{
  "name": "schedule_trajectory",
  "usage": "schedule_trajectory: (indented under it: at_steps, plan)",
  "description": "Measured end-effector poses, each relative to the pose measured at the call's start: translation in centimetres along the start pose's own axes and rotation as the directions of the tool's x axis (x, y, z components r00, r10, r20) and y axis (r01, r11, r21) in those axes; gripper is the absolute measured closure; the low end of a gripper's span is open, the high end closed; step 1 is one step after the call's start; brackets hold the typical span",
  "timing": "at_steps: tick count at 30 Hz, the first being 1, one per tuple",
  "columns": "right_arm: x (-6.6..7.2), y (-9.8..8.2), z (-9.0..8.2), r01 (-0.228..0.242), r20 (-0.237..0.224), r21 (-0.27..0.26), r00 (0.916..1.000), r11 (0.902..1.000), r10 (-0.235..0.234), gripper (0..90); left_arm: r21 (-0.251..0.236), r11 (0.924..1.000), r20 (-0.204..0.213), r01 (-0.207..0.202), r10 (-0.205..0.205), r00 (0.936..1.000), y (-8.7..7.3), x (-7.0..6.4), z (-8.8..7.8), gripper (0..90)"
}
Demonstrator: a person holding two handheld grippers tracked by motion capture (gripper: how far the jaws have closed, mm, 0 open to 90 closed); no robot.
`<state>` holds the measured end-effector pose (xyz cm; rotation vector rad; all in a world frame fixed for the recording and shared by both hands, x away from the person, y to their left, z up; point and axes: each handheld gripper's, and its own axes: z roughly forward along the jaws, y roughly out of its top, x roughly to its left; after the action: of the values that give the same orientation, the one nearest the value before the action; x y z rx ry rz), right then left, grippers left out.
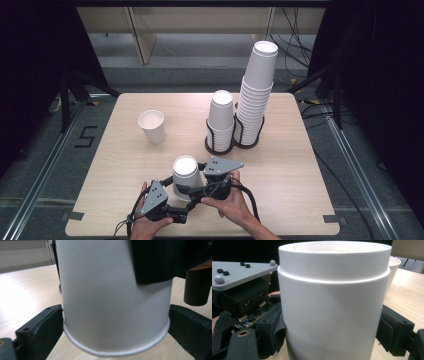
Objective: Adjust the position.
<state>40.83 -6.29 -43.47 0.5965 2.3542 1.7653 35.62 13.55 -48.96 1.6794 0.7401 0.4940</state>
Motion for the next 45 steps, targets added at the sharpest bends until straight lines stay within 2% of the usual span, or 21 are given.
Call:
schedule_trajectory:
  at_steps: [3,5,9,15,17,19,22,25,26,27,28,32,34,36,37,38,39,41,43,44,45]
  plan:
    - [0.3,-0.1,0.1,-0.024,-0.020,0.002,0.9995,0.9997,0.024,20.6,0.006,0.9999,-0.002,0.011,-0.011,0.9999,0.0,0.0,0.0,0.0]
    - [0.3,-0.1,0.2,-0.004,-0.014,-0.013,0.9999,0.9999,0.004,20.6,0.003,0.9999,0.001,0.011,-0.011,0.9999,0.0,0.1,0.1,0.0]
    - [0.5,-0.1,0.3,-0.024,-0.008,-0.003,0.9997,0.9997,0.024,20.6,-0.008,0.9997,0.001,0.023,-0.023,0.9997,0.0,0.1,0.2,0.0]
    - [0.6,-0.2,0.3,-0.017,-0.007,-0.003,0.9998,0.9998,0.017,20.6,-0.003,0.9995,-0.002,0.030,-0.030,0.9995,0.0,0.1,0.3,0.0]
    - [0.6,-0.2,0.4,0.002,-0.001,-0.027,1.0000,0.9996,-0.002,20.6,-0.006,0.9993,0.000,0.038,-0.038,0.9993,0.0,0.1,0.3,0.0]
    - [0.7,-0.2,0.4,-0.017,-0.005,-0.025,0.9998,0.9995,0.017,20.6,-0.005,0.9990,0.001,0.044,-0.044,0.9990,0.0,0.2,0.3,0.0]
    - [0.7,-0.4,0.5,-0.025,-0.034,-0.033,0.9991,0.9991,0.024,20.6,-0.002,0.9989,0.000,0.047,-0.047,0.9989,-0.1,0.2,0.4,0.0]
    - [0.9,-0.4,0.7,-0.023,-0.036,-0.029,0.9991,0.9993,0.022,20.6,-0.010,0.9989,0.005,0.047,-0.046,0.9989,-0.1,0.2,0.5,0.0]
    - [0.9,-0.4,0.8,-0.006,-0.031,-0.043,0.9995,0.9991,0.004,20.6,-0.007,0.9990,-0.004,0.044,-0.044,0.9990,-0.1,0.1,0.4,0.0]
    - [1.0,-0.4,0.5,-0.020,-0.020,-0.019,0.9996,0.9996,0.020,20.6,-0.010,0.9992,-0.004,0.040,-0.040,0.9992,-0.1,0.1,0.4,0.0]
    - [0.8,-0.4,0.7,-0.006,-0.030,-0.040,0.9995,0.9992,0.005,20.5,-0.010,0.9993,-0.007,0.037,-0.037,0.9993,-0.1,0.1,0.3,0.0]
    - [0.8,-0.4,0.6,-0.039,-0.037,-0.022,0.9986,0.9990,0.038,19.3,0.003,0.9997,-0.006,0.022,-0.022,0.9997,-0.1,0.1,0.3,1.8]
    - [0.9,-0.4,0.6,-0.007,-0.016,-0.022,0.9998,0.9997,0.007,18.2,-0.003,0.9999,-0.004,0.015,-0.015,0.9999,-0.2,0.0,0.4,3.6]
    - [1.0,-0.4,0.7,-0.023,-0.021,-0.005,0.9995,0.9997,0.023,17.1,0.014,0.9999,-0.009,0.003,-0.003,1.0000,-0.1,0.0,0.2,5.5]
    - [0.9,-0.3,0.5,-0.036,-0.016,0.004,0.9992,0.9993,0.036,16.5,0.015,0.9999,-0.005,-0.006,0.006,1.0000,0.0,0.0,0.2,6.4]
    - [0.8,-0.3,0.6,-0.042,-0.037,0.002,0.9984,0.9991,0.042,16.2,0.016,0.9998,-0.005,-0.014,0.014,0.9999,0.0,0.0,0.2,6.8]
    - [0.7,-0.2,0.6,-0.024,-0.032,-0.004,0.9992,0.9997,0.024,15.9,0.018,0.9996,-0.001,-0.020,0.020,0.9998,0.0,0.0,0.2,7.2]
    - [0.7,0.1,0.3,-0.035,-0.021,0.015,0.9991,0.9993,0.035,15.5,0.019,0.9994,0.004,-0.029,0.029,0.9996,0.0,0.0,0.2,7.9]
    - [0.5,0.4,0.0,-0.033,-0.031,0.020,0.9989,0.9993,0.034,15.7,0.026,0.9988,0.013,-0.041,0.041,0.9991,0.0,0.0,0.3,8.4]
    - [0.4,0.6,-0.1,-0.015,-0.028,0.007,0.9995,0.9999,0.015,15.8,0.023,0.9985,0.019,-0.049,0.049,0.9986,-0.1,0.0,0.4,8.5]
    - [0.4,0.8,-0.3,-0.025,-0.039,0.023,0.9989,0.9994,0.025,15.9,0.033,0.9972,0.022,-0.068,0.067,0.9975,-0.1,-0.1,0.3,8.5]
